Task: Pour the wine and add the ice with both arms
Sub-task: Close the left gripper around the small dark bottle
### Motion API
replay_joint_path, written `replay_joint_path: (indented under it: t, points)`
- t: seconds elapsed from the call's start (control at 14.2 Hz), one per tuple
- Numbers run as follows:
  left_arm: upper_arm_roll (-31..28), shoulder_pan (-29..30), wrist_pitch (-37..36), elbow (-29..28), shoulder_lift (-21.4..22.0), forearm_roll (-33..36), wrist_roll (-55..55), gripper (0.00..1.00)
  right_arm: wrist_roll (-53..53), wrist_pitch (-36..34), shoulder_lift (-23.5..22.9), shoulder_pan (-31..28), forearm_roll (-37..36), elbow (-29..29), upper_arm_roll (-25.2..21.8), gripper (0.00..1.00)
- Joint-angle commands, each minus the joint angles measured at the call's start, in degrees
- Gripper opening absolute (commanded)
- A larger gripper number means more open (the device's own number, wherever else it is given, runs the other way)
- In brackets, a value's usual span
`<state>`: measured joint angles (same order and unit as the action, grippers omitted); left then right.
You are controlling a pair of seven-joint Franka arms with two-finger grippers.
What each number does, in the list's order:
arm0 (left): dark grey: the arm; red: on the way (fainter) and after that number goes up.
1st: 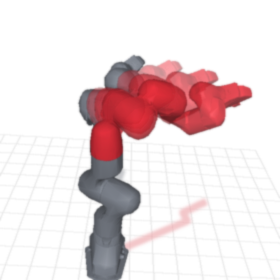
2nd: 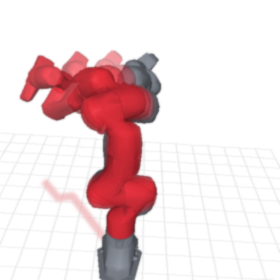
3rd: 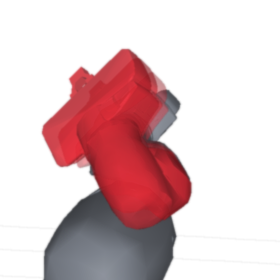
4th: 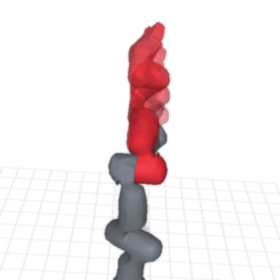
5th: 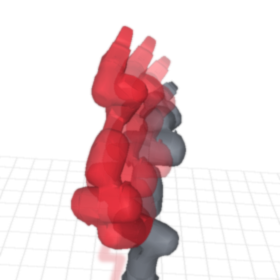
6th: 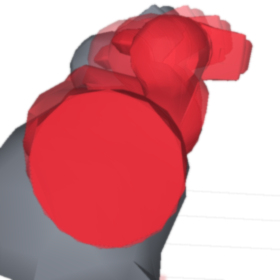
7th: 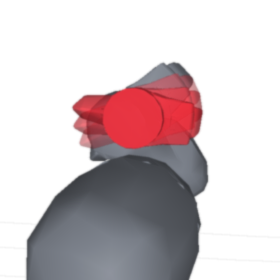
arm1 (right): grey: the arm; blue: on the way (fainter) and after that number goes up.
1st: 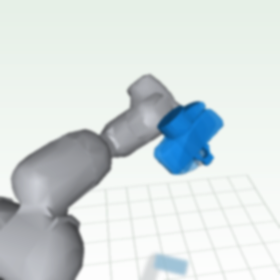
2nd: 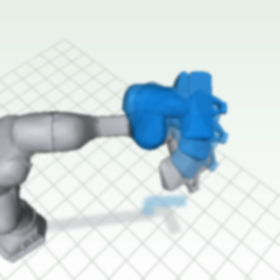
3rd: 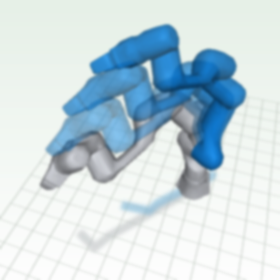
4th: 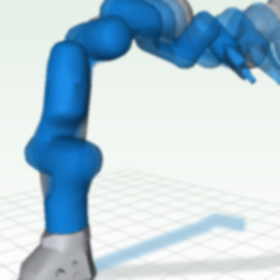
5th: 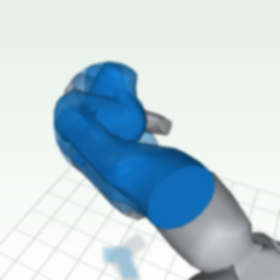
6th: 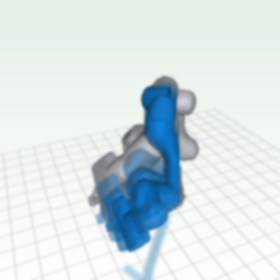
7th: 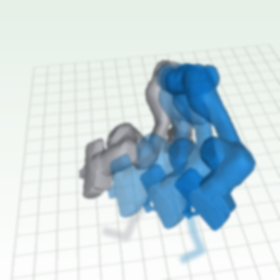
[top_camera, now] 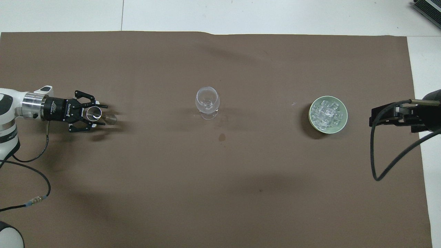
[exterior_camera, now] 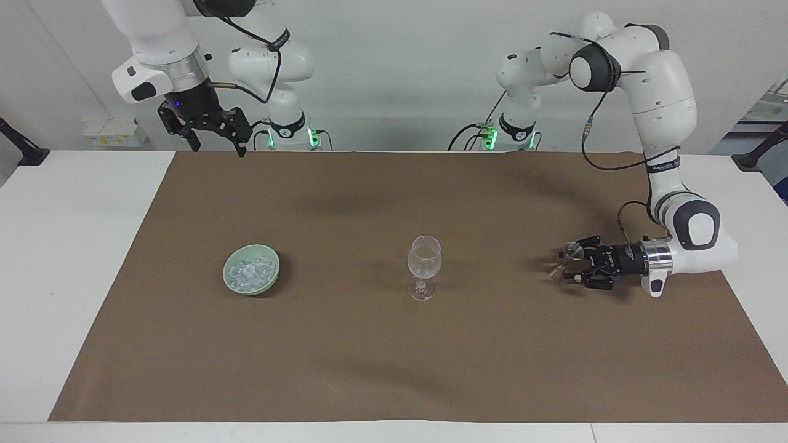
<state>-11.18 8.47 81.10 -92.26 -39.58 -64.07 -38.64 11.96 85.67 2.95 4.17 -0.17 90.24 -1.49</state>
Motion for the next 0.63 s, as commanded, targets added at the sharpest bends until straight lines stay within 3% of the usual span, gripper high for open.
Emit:
replay_joint_path:
  t: [0.0, 0.56]
  points:
    - [-0.69, -0.56, -0.5, -0.99, 0.46, 0.53, 1.02, 0.56, -2.03, 0.28, 1.0, -0.75, 1.31, 1.34, 0.08, 1.0]
    - [-0.69, -0.47, -0.42, -0.99, 0.29, 0.53, 1.02, 0.34, -2.03, 0.37, 1.0, -0.75, 1.31, 1.34, 0.08, 1.0]
